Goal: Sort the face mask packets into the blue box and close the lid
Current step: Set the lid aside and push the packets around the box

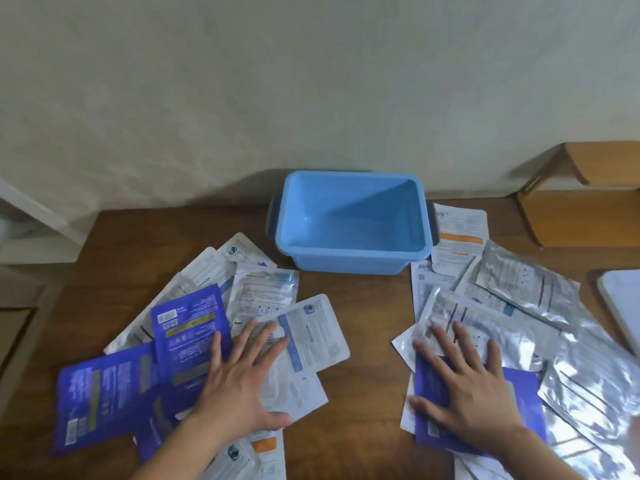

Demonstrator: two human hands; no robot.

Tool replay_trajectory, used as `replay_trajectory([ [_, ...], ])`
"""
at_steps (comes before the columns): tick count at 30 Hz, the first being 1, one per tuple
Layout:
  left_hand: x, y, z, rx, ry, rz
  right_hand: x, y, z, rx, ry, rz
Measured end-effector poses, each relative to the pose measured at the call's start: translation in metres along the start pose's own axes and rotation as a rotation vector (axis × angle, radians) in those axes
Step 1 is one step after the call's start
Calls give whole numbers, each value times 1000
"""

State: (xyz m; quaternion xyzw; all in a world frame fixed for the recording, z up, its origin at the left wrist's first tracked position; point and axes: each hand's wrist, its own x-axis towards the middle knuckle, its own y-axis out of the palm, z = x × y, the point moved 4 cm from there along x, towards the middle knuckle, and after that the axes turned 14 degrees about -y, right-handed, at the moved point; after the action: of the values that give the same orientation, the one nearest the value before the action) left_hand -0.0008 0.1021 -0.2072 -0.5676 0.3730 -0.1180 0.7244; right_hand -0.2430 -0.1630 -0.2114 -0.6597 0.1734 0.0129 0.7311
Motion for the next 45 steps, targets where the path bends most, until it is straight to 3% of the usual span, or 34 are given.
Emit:
replay_trajectory([
  [3, -1, -5, 18, 43, -79, 60, 2, -2, -23, -25, 67, 22],
  [6, 0, -12, 19, 29, -63, -8, 4, -4, -37, -37, 100, 53],
  [10, -6, -21, -27, 34, 159, -124, 28, -42, -38, 147, 139, -191],
  [13, -3, -5, -43, 127, 176, -75, 72, -98, -25, 363, 104, -460],
  [18, 4, 11, -22, 120, 64, -94, 124, -129, -20, 568, 155, -477],
  [21, -2, 9, -11, 91, -31, -179, 109, -117, -21, 534, 127, -527],
  [25, 0, 9, 1, 40, -157, -146, 57, -112, -2, 439, 61, -560],
  [29, 7, 10, 7, 46, -216, -207, 17, -101, 18, 386, 49, -492],
  [32, 9, -2, 10, 11, -261, -290, -1, -97, 27, 346, 82, -537],
  [35, 6, -12, -5, -173, -260, -268, -33, -68, 38, 346, 232, -635],
  [37, 0, -18, -18, -396, -201, -283, -52, -34, 47, 249, 332, -525],
  [40, -5, -25, -40, -819, -133, -317, -61, 16, 49, 186, 365, -211],
  [43, -10, -42, -62, -901, -50, -544, -62, 27, 38, 177, 344, -115],
  [45, -10, -44, -68, -979, -74, -590, -65, 27, 28, 146, 306, -114],
])
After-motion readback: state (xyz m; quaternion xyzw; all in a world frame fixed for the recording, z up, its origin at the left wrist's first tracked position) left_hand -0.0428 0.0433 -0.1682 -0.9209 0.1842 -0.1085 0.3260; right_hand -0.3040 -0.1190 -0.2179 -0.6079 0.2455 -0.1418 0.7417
